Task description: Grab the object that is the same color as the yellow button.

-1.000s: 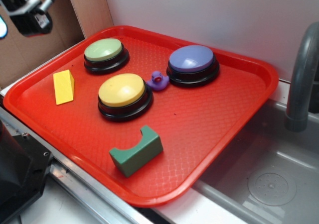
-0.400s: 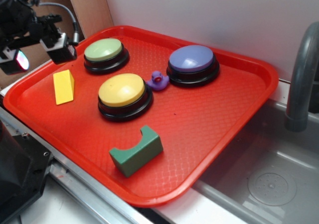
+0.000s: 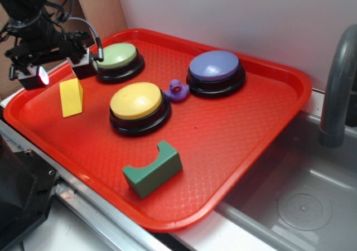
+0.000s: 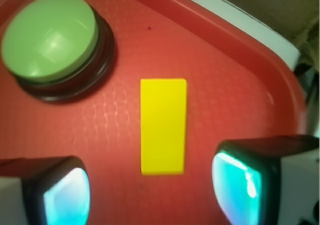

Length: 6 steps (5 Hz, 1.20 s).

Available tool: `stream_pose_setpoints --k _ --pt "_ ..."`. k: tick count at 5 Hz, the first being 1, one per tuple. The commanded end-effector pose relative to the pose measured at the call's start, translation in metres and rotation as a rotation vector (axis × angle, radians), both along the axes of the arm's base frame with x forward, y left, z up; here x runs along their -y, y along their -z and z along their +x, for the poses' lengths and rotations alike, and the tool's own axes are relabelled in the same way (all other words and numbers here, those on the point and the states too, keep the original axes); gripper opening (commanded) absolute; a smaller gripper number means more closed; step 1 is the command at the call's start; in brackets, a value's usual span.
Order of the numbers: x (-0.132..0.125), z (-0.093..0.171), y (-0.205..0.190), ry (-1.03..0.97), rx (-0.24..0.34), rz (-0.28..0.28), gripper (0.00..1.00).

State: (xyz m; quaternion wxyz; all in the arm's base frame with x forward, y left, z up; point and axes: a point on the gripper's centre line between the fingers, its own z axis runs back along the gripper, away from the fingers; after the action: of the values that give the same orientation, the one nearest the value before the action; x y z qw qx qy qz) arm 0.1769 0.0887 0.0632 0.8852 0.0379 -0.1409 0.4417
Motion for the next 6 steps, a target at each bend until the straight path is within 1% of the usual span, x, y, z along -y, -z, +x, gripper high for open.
stream_pose_setpoints --k 1,2,3,4,5,6 --pt "-0.031 0.001 0.015 -0.041 0.034 -0.012 1.00" --pt "-0.038 0.000 0.026 0.013 0.037 -0.062 1.00" --pt "-0.037 0.004 0.033 0.037 0.036 -0.070 1.00" --pt "-0.034 0.007 0.038 -0.008 0.016 -0.022 1.00" --pt "-0.033 0.007 0.041 -0.022 0.033 -0.025 0.85" --pt "-0.031 0.007 0.042 -0.043 0.024 -0.014 0.00"
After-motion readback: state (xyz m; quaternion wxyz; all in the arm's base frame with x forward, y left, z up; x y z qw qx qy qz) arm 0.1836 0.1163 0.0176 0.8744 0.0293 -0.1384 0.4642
